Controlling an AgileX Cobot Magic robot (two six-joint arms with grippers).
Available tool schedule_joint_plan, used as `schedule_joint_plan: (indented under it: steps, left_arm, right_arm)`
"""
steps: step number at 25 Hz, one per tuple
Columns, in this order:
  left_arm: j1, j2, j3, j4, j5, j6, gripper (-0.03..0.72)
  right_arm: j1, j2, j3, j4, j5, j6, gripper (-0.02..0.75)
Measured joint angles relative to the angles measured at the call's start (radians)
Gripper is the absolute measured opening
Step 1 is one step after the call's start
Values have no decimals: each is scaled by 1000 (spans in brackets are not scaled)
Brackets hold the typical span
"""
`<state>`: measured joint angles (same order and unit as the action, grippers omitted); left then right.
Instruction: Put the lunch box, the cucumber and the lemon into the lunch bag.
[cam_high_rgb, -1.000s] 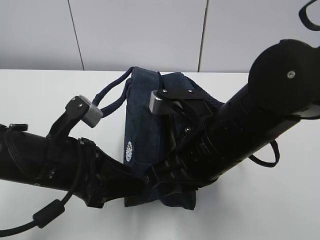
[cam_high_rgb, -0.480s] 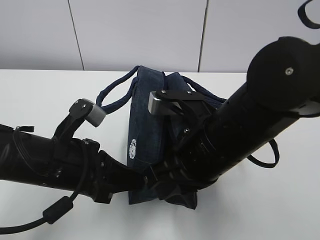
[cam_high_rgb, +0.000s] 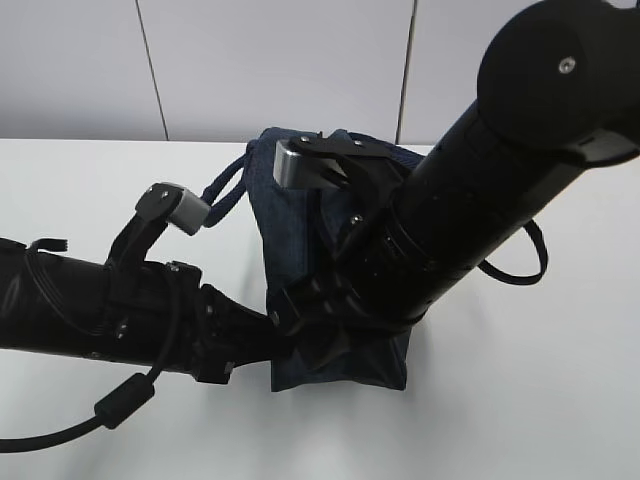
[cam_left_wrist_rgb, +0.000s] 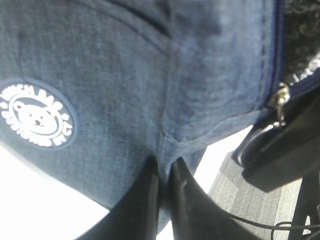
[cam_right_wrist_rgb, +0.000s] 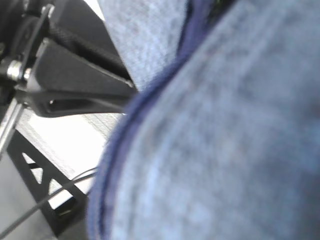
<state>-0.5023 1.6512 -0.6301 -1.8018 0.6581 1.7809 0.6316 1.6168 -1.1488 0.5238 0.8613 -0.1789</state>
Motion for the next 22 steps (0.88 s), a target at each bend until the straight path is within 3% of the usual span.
schedule_joint_plan:
  steps: [14, 22]
  left_arm:
    - [-2, 27, -14, -29, 30, 2, -3]
    - [-2, 30, -16, -32, 33, 2, -4]
  right_arm:
    - [0, 6, -93, -209, 107, 96, 0]
    - [2, 7, -95, -239, 105, 96, 0]
